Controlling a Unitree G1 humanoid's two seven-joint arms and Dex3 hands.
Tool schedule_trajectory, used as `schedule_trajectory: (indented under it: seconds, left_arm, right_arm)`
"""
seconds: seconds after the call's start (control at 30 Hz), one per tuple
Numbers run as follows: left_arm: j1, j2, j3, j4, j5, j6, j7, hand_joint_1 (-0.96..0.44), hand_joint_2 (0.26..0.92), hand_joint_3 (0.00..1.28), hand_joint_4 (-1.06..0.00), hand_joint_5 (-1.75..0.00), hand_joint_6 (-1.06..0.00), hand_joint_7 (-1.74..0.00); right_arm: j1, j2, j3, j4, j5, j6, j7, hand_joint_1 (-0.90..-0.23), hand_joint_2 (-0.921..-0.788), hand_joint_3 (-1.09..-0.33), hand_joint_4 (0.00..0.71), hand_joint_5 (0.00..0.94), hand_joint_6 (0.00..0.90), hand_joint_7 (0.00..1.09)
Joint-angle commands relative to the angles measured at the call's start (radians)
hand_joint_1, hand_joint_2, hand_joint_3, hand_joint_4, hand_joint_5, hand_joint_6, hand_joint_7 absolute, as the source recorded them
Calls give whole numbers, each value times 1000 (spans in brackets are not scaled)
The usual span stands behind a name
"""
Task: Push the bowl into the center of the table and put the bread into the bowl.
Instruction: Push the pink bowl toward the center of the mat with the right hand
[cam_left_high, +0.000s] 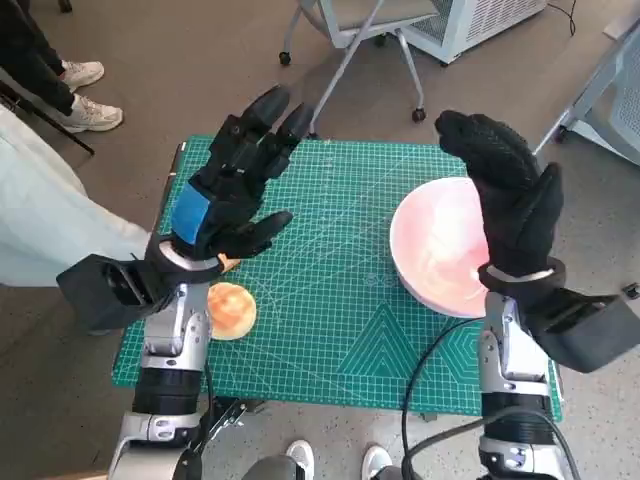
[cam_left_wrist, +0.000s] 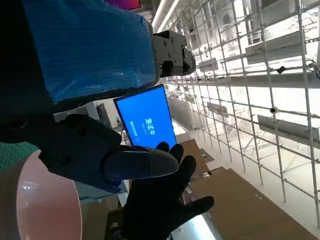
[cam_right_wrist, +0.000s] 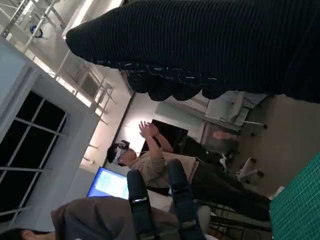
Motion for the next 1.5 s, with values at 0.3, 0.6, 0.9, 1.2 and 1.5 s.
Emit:
schedule_trajectory:
  seconds: [0.3,0.6,0.9,1.2,1.5]
  left_arm:
    - [25,-3,21,11,-3,-30,-3,-543,921,392,-105,-4,1,-374]
    - [23,-4,25,31,17,-55,22,-557,921,395,-102,-2,1,-364]
    - [16,1,23,40,32,-67,33,-558,921,392,-110,-6,1,-371]
    - [17,15,16,25,54,-63,44,-582,921,390,-116,-8,1,-386]
    - [23,34,17,13,56,-58,49,-592,921,394,-119,-9,1,-389]
  right_arm:
    - [-42,-147,-215,397,-28,-182,-153,-672,-921,-726,259,1,174,383]
    - [-110,-221,-278,721,-40,-208,-276,-623,-921,-813,205,0,150,345]
    - [-133,-217,-342,890,37,-81,-215,-547,-921,-892,122,0,111,314]
    - [-133,-164,-346,950,31,41,-220,-555,-921,-865,117,2,148,299]
    - [-162,-92,-337,952,23,89,-220,-576,-921,-852,133,8,162,284]
